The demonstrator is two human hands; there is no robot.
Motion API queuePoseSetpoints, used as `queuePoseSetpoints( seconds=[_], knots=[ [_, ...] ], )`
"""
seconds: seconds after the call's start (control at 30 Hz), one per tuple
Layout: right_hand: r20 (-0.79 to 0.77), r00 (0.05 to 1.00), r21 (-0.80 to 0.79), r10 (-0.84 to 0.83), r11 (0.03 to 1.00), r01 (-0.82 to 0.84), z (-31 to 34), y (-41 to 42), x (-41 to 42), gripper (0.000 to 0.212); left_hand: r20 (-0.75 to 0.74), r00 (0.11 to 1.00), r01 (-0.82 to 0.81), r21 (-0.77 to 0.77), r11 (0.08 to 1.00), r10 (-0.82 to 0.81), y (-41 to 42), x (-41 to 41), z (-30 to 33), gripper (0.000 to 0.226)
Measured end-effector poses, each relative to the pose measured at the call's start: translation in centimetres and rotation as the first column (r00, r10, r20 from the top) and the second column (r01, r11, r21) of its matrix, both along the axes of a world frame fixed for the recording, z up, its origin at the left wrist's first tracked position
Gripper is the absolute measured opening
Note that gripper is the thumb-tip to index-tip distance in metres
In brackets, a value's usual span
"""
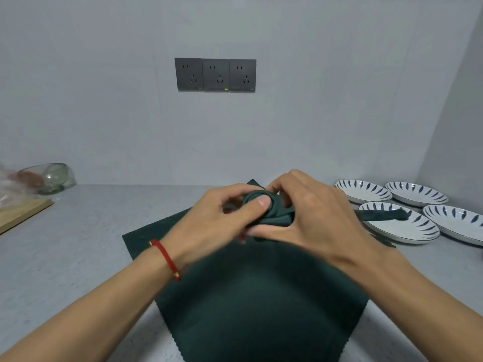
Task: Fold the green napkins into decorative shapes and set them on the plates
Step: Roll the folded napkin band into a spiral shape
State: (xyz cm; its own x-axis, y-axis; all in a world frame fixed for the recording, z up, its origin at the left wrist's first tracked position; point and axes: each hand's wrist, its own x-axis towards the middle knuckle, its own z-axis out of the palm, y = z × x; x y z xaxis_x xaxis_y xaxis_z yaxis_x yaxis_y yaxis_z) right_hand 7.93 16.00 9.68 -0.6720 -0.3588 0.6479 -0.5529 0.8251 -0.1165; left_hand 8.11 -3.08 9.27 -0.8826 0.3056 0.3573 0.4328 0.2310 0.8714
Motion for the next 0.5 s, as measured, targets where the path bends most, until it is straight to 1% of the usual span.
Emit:
queuePoseSetpoints(
  seconds=[0.07, 0.13, 0.2, 0.27, 0.3, 0.33, 0.37, 0.4, 0.43, 0.47, 0.5],
  knots=[
    [-0.083, 0.996, 0.034, -0.033, 0.999, 0.036, -0.4, -1.0, 0.4, 0.068, -0.015, 0.998, -0.054, 0.005, 0.999, 0.054, 1.0, 0.7, -0.1, 0.016],
    [-0.115, 0.993, 0.08, -0.035, 0.996, 0.044, -0.5, -1.7, 0.5, 0.062, -0.057, 0.993, -0.103, -0.026, 0.994, 0.101, 1.3, 0.7, -0.2, 0.015],
    [-0.071, 0.997, 0.121, -0.021, 0.992, 0.029, -0.2, -1.8, 0.4, 0.059, -0.019, 0.994, -0.104, -0.032, 0.994, 0.104, 1.0, 0.5, 0.0, 0.012],
    [0.026, 0.999, 0.169, 0.032, 0.985, -0.036, 0.4, -1.2, 0.3, 0.064, -0.008, 0.999, -0.05, -0.14, 0.989, 0.049, 0.3, 0.1, 0.5, 0.007],
    [0.067, 0.995, 0.2, 0.075, 0.976, -0.087, 0.7, -0.8, 0.2, 0.067, 0.003, 1.0, -0.007, -0.207, 0.978, 0.007, -0.2, -0.1, 0.9, 0.011],
    [0.101, 0.988, 0.23, 0.115, 0.964, -0.136, 1.0, -0.4, 0.2, 0.068, 0.037, 0.999, 0.048, -0.244, 0.968, -0.041, -0.7, -0.3, 1.3, 0.021],
    [0.132, 0.981, 0.245, 0.145, 0.954, -0.174, 1.2, 0.0, 0.1, 0.068, 0.088, 0.993, 0.096, -0.251, 0.963, -0.076, -1.1, -0.6, 1.6, 0.04],
    [0.153, 0.975, 0.248, 0.163, 0.948, -0.198, 1.3, 0.4, 0.0, 0.067, 0.162, 0.982, 0.132, -0.217, 0.967, -0.097, -1.5, -0.9, 1.8, 0.064],
    [0.156, 0.972, 0.254, 0.175, 0.944, -0.211, 1.4, 0.5, 0.0, 0.067, 0.223, 0.968, 0.16, -0.173, 0.972, -0.12, -1.7, -1.0, 2.0, 0.081],
    [0.137, 0.973, 0.266, 0.185, 0.94, -0.216, 1.4, 0.5, 0.0, 0.066, 0.25, 0.958, 0.185, -0.149, 0.971, -0.144, -1.8, -1.1, 2.1, 0.09],
    [0.105, 0.976, 0.281, 0.192, 0.935, -0.215, 1.3, 0.4, 0.0, 0.066, 0.256, 0.954, 0.198, -0.155, 0.968, -0.154, -1.8, -1.2, 2.1, 0.093]
  ],
)
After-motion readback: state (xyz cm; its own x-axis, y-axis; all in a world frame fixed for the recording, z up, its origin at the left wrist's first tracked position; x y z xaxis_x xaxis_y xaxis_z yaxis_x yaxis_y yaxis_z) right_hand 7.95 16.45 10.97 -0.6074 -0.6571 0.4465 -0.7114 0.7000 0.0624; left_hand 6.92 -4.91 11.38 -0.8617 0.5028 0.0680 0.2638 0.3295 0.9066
